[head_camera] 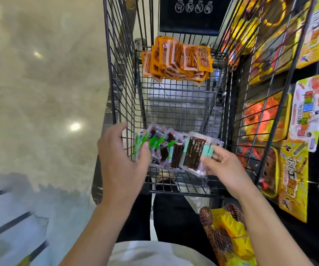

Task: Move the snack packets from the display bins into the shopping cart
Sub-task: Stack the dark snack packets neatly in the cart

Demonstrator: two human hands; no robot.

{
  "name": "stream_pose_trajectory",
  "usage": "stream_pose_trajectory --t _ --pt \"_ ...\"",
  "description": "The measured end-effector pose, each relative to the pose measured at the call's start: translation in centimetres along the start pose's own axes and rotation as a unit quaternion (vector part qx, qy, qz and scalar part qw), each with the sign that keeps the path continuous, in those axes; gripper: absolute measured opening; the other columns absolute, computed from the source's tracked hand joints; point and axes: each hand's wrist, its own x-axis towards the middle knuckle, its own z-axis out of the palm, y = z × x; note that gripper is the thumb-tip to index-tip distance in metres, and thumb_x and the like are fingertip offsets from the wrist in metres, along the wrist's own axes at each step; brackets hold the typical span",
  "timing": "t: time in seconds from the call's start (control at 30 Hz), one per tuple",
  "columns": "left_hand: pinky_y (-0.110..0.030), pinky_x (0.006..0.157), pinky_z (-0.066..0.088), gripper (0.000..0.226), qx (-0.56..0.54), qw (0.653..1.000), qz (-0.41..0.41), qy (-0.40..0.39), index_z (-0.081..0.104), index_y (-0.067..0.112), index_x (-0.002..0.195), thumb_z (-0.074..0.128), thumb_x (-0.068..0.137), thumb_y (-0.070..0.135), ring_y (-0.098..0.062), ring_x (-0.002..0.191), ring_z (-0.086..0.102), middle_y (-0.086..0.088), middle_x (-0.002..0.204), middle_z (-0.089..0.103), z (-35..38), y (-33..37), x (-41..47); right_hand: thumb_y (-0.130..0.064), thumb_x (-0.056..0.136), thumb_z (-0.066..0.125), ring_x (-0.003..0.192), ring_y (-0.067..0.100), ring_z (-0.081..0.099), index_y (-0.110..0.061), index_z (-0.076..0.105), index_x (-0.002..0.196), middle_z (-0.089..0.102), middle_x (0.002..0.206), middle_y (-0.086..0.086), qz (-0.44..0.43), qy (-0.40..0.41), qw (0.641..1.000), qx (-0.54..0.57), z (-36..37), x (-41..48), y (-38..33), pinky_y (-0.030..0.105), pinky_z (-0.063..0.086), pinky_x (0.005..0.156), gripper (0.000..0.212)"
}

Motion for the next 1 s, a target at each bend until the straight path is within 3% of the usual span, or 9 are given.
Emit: stream_pose_trajectory --t 0.1,0.23,0.3,0.4,0.47,0.63,0.8,0.9,1.0 --pt "-0.021 0.105 0.041 0.056 -0.037 0.994 0.030 -0.096 0.042 0.038 0.138 0.065 0.088 0.050 0.012 0.126 0.040 0.032 0.125 0.039 1.8 1.3 -0.6 -0.011 0.103 0.062 0.093 0.013 0.074 -0.029 0.068 0.128 0.077 0.116 -0.004 -0.032 -0.085 0.996 0.026 0.3 -1.0 -1.0 0.023 0.058 0.070 0.031" --pt "-0.020 0.091 0.058 0.058 -0.193 0.919 -0.185 -0.291 0.051 0.041 0.129 0.075 0.081 0.063 0.009 0.112 0.063 0.021 0.127 0.062 4.8 0.9 -0.4 -0.010 0.104 0.059 0.105 0.018 0.074 -0.026 0.062 0.137 0.076 0.119 0.001 -0.052 -0.160 0.984 0.052 1.6 -1.1 -1.3 0.029 0.059 0.078 0.037" --pt "-0.036 0.092 0.064 0.042 -0.240 0.887 -0.243 -0.311 0.069 0.038 0.117 0.079 0.081 0.058 -0.001 0.100 0.074 0.011 0.113 0.076 6.1 -0.1 -0.5 -0.008 0.104 0.059 0.098 0.013 0.073 -0.025 0.063 0.135 0.076 0.112 -0.003 -0.063 -0.170 0.982 0.054 2.7 -0.9 -1.3 0.028 0.057 0.078 0.035" --pt "-0.053 0.095 0.062 0.025 -0.272 0.867 -0.285 -0.305 0.078 0.039 0.104 0.078 0.083 0.053 -0.017 0.099 0.079 0.003 0.105 0.082 6.8 -1.3 -0.7 -0.004 0.101 0.061 0.087 0.008 0.072 -0.024 0.068 0.124 0.078 0.103 -0.006 -0.086 -0.104 0.990 0.028 4.6 -0.3 -0.9 0.025 0.056 0.076 0.031" --pt "-0.054 0.093 0.063 0.013 -0.275 0.868 -0.299 -0.286 0.079 0.042 0.101 0.079 0.089 0.046 -0.018 0.096 0.079 0.003 0.102 0.082 7.0 -2.1 -0.8 -0.001 0.098 0.065 0.081 0.009 0.074 -0.021 0.070 0.117 0.078 0.097 -0.004 -0.088 -0.053 0.994 0.039 5.6 0.0 -0.4 0.022 0.058 0.069 0.029" --pt "-0.048 0.079 0.067 0.006 -0.301 0.851 -0.348 -0.252 0.079 0.034 0.101 0.076 0.098 0.030 -0.024 0.091 0.081 -0.003 0.100 0.082 6.9 -3.2 -0.9 -0.016 0.091 0.079 0.081 0.024 0.077 -0.024 0.061 0.121 0.076 0.092 0.008 -0.017 0.004 0.998 0.052 6.7 1.3 0.7 0.037 0.064 0.071 0.036" --pt "-0.033 0.069 0.065 0.031 -0.340 0.837 -0.373 -0.210 0.071 0.030 0.114 0.080 0.085 0.037 -0.016 0.093 0.080 0.004 0.102 0.082 6.5 -3.9 1.0 -0.041 0.091 0.076 0.093 0.013 0.067 -0.020 0.062 0.129 0.069 0.105 -0.009 0.061 0.101 0.981 -0.153 4.0 4.6 1.9 0.035 0.054 0.084 0.046" --pt "-0.034 0.073 0.064 0.043 -0.365 0.836 -0.365 -0.187 0.070 0.032 0.113 0.083 0.073 0.042 -0.015 0.097 0.080 0.006 0.105 0.081 6.4 -4.4 2.1 -0.049 0.091 0.075 0.112 0.019 0.059 -0.017 0.050 0.145 0.059 0.131 0.003 0.083 0.074 0.961 -0.252 4.0 6.8 2.3 0.036 0.048 0.096 0.067" --pt "-0.040 0.076 0.065 0.039 -0.386 0.831 -0.362 -0.169 0.066 0.031 0.120 0.083 0.084 0.033 -0.019 0.100 0.080 0.003 0.110 0.081 6.8 -4.8 2.7 -0.058 0.084 0.078 0.134 0.030 0.045 -0.016 0.036 0.151 0.038 0.141 0.009 0.109 0.047 0.934 -0.336 5.4 8.3 3.0 0.049 0.043 0.112 0.089"
